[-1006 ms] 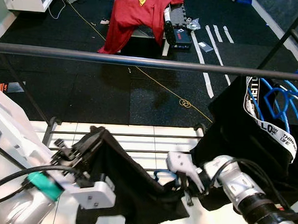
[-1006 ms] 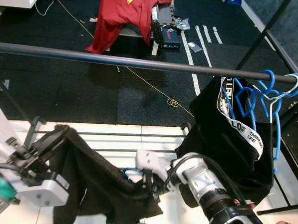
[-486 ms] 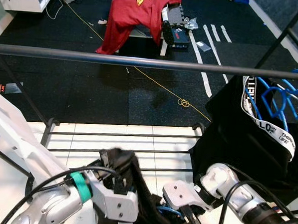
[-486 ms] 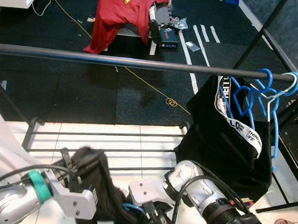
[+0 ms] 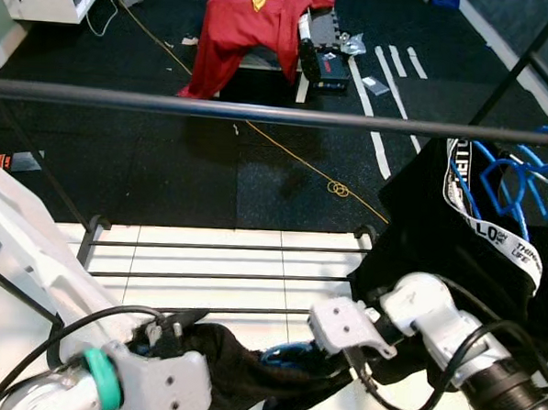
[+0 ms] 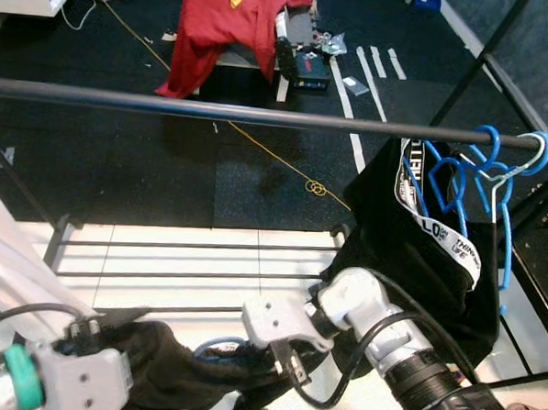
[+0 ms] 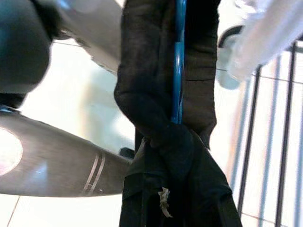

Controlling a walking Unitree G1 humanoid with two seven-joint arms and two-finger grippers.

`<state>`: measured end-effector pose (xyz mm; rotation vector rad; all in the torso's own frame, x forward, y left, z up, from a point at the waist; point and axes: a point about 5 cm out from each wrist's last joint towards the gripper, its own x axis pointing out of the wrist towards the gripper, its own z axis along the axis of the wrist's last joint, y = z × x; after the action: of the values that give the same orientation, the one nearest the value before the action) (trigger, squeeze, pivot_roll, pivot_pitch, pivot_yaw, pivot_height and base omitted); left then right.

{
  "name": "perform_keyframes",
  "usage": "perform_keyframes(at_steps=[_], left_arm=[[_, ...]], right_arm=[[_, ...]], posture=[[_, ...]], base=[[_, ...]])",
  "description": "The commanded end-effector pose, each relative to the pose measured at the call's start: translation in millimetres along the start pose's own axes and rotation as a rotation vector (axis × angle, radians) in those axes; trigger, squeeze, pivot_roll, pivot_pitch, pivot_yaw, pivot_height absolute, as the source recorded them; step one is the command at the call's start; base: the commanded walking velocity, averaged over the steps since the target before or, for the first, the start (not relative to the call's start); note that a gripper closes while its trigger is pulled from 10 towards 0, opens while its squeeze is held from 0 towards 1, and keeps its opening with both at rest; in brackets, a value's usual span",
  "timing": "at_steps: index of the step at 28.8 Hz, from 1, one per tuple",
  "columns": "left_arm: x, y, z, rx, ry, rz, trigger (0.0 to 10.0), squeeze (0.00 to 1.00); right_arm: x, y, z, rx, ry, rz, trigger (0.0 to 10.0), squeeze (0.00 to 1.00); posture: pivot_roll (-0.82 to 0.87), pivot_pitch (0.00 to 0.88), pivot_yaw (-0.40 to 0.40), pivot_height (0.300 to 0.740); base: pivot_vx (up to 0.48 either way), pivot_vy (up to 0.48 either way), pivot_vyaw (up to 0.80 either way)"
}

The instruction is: Hang hanger

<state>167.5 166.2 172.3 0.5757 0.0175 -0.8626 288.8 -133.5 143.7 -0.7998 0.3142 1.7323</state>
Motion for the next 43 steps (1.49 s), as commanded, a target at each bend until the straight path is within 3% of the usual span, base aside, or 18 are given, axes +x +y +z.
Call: perform_keyframes(at_steps=[1,2,3,4,7,14,18,20,26,29,31,43], left_arm=[[-3.6,-0.9,5,-0.091,-0.029,-0.035,10.0,1.00],[-3.6,-0.9,5,-0.091,-0.029,-0.035,10.0,1.00],[-4.5,1.5,11,-0.140,-0.064,-0.047,10.0,0.08],[-4.8,4.0,15,-0.180,-0.098,-0.058,10.0,0.00],[-4.3,8.1,22,-0.219,-0.133,-0.079,10.0,0.00],[-3.4,6.4,15,-0.179,-0.032,-0.164,10.0,0.00],[-8.7,15.3,12,-0.181,-0.014,-0.094,10.0,0.00],[-18.8,30.5,12,-0.264,-0.040,0.037,10.0,0.00],[-36.7,41.4,15,-0.373,-0.075,0.138,10.0,0.00],[-40.1,39.6,15,-0.376,-0.066,0.131,10.0,0.00],[-47.8,33.1,8,-0.341,0.016,0.119,10.0,0.00],[-45.2,22.2,-11,-0.285,0.137,0.116,10.0,0.00]], right_arm=[[0.2,1.4,0,-0.002,-0.024,-0.013,0.0,0.00],[0.2,1.4,0,-0.002,-0.024,-0.013,0.0,0.00],[2.8,2.4,1,-0.003,-0.032,-0.010,0.0,0.00],[5.2,3.4,2,-0.005,-0.040,-0.005,0.0,0.00],[8.4,4.0,5,-0.013,-0.052,-0.001,0.0,0.00],[5.9,0.5,15,-0.066,-0.061,0.014,0.0,0.00],[1.6,-1.7,17,-0.066,-0.065,-0.004,0.0,0.00],[-5.1,-3.0,13,-0.051,-0.051,-0.030,0.0,0.00],[-13.5,-2.8,5,-0.018,-0.037,-0.062,0.0,0.00],[-15.1,-3.0,4,-0.013,-0.033,-0.071,0.0,0.00],[-21.7,-6.5,4,-0.005,-0.046,-0.104,0.0,0.00],[-37.8,-20.6,21,-0.036,-0.090,-0.163,0.0,0.00]], posture=[[0.03,0.183,0.003,0.740],[0.03,0.183,0.003,0.740],[0.03,0.183,0.003,0.740],[0.04,0.180,0.008,0.740],[0.04,0.179,0.010,0.740],[0.03,0.176,0.010,0.740],[0.02,0.174,0.014,0.740],[0.02,0.175,0.016,0.740],[0.03,0.178,0.016,0.740],[0.04,0.181,0.017,0.740],[0.05,0.185,0.016,0.740],[0.04,0.183,0.017,0.740]], base=[[0.000,0.000,0.00],[0.000,0.000,0.00],[0.000,0.000,0.00],[0.000,0.000,0.00],[0.000,0.000,0.00],[0.000,0.000,0.00],[0.000,0.000,0.00],[0.000,0.000,0.00],[0.000,0.000,0.00],[0.000,0.000,0.00],[0.000,0.000,0.00],[0.000,0.000,0.00]])
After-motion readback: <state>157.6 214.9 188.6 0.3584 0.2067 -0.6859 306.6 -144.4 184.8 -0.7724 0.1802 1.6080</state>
